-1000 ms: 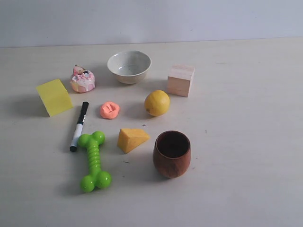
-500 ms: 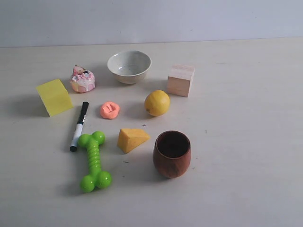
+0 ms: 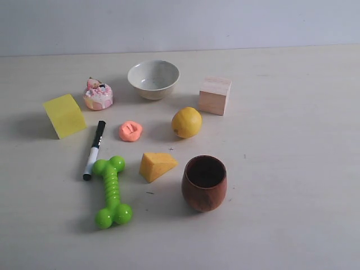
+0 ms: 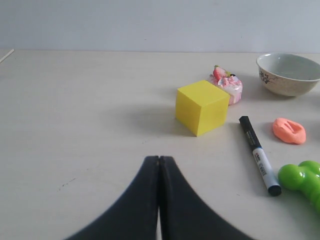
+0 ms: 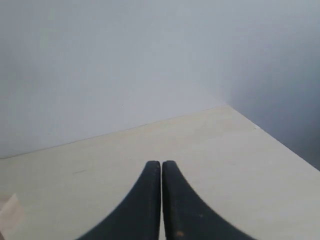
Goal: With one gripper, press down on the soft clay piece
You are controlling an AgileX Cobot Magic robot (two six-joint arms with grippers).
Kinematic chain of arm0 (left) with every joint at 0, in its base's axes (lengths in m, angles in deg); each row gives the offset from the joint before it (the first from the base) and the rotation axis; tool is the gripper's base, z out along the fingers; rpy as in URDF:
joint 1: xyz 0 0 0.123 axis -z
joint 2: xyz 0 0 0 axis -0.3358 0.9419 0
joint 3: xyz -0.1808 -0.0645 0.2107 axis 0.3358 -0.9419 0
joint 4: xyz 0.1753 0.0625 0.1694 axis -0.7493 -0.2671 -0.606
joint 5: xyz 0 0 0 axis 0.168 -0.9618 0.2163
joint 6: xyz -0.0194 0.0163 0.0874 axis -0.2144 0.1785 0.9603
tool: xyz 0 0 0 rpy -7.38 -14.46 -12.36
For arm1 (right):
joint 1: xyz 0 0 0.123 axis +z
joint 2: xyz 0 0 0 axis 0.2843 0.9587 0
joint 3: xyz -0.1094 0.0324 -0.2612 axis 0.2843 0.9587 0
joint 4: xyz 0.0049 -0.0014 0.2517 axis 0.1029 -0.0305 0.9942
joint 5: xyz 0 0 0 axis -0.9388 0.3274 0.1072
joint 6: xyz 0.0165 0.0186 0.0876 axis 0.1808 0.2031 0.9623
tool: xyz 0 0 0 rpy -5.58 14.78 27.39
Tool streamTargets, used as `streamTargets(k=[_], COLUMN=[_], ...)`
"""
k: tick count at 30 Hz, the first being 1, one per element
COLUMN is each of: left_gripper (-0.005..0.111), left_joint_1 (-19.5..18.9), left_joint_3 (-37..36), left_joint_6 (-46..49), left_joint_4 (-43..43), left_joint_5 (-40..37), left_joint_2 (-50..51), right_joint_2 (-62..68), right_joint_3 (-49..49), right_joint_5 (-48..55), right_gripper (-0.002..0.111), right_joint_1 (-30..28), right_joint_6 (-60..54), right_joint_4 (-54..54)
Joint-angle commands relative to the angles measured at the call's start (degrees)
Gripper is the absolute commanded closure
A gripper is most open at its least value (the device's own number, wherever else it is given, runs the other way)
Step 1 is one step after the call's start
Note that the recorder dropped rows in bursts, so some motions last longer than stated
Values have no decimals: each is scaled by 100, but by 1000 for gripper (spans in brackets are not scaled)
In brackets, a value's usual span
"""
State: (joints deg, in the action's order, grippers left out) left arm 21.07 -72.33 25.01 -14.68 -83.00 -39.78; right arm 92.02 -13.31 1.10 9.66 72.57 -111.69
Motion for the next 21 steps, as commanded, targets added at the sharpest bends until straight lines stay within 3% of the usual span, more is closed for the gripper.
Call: streamTargets(k=[1, 4, 13, 21], left_gripper=[107, 107, 107, 107], left_joint_1=[31, 31, 31, 31], left_joint_3=[15, 15, 15, 15], left_joint_6=[1, 1, 1, 1], left_joint_4=[19, 19, 19, 19], left_joint_5=[64, 64, 64, 64], left_joint_2=[-9, -9, -9, -9], right_joint_2=[-368, -737, -1367, -1648], right_joint_3=[504, 874, 1713, 1797], right_joint_5=[-477, -477, -453, -1], right_gripper=[106, 106, 106, 106], right_joint_1=[-42, -42, -42, -42], right_joint_6=[-2003, -2777, -2746, -2746], right_joint_4=[1648, 2243, 2296, 2595])
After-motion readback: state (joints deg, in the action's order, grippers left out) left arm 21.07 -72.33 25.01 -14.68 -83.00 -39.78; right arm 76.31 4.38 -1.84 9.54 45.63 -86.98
